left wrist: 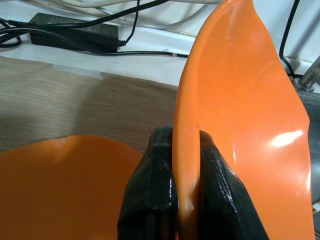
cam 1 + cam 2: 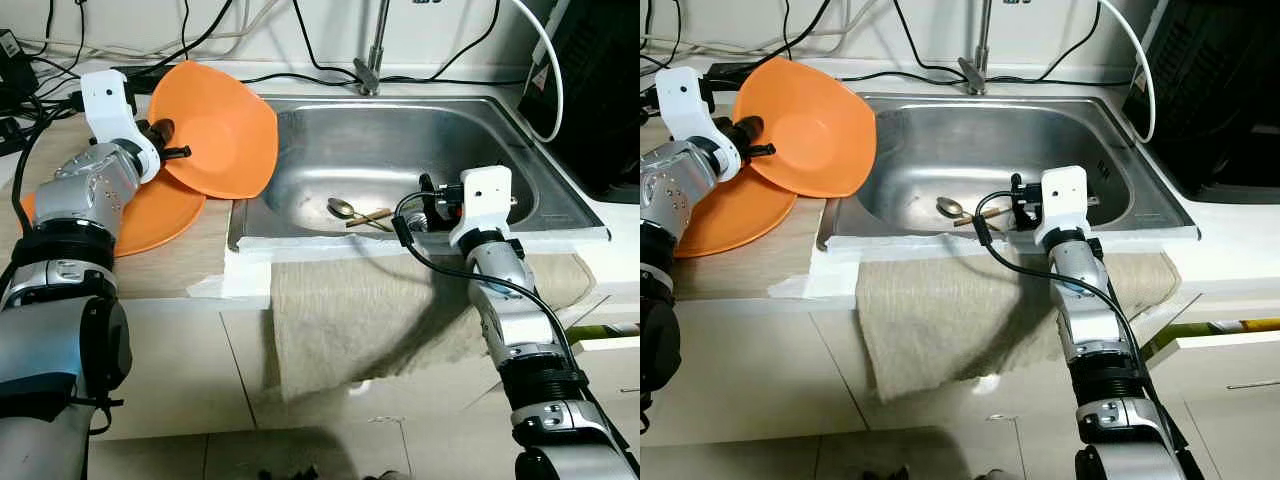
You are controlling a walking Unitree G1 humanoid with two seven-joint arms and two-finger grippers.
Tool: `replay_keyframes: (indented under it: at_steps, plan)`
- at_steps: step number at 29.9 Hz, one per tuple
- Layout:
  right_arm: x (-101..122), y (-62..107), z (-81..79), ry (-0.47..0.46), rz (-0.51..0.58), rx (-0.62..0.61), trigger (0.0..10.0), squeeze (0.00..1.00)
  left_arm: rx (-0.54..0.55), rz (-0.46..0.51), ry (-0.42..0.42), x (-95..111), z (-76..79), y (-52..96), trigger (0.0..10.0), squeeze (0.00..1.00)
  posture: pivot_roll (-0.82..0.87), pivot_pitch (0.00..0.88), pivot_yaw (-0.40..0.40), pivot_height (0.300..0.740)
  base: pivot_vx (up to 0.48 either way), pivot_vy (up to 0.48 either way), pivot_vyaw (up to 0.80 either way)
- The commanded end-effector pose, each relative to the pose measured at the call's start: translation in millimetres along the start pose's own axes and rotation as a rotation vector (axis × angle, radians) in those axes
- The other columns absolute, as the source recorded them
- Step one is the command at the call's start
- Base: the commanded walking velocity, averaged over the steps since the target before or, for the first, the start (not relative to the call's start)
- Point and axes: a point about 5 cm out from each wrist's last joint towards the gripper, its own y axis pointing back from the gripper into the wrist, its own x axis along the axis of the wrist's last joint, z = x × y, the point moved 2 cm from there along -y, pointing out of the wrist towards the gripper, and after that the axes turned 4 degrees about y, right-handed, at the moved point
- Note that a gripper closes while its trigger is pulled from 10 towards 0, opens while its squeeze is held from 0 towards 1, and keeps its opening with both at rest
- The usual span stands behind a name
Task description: Kitchen organization
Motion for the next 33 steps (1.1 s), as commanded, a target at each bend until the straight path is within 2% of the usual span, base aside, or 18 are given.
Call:
replay_keyframes:
  at_steps: [1,33]
  plan:
    - [4.2,-1.8,3.1,0.006,0.019,-0.011,10.0,0.00,0.045,-0.065,-0.045,-13.6,-8.5,0.7,0.0,0.00,-0.02,0.000,-0.013,0.740,0.000,0.000,0.00]
    - [6.0,2.9,3.0,0.006,0.029,-0.012,10.0,0.00,0.041,-0.065,-0.045,-12.5,-10.4,2.7,0.0,0.00,0.00,0.000,-0.012,0.740,0.000,0.000,0.00]
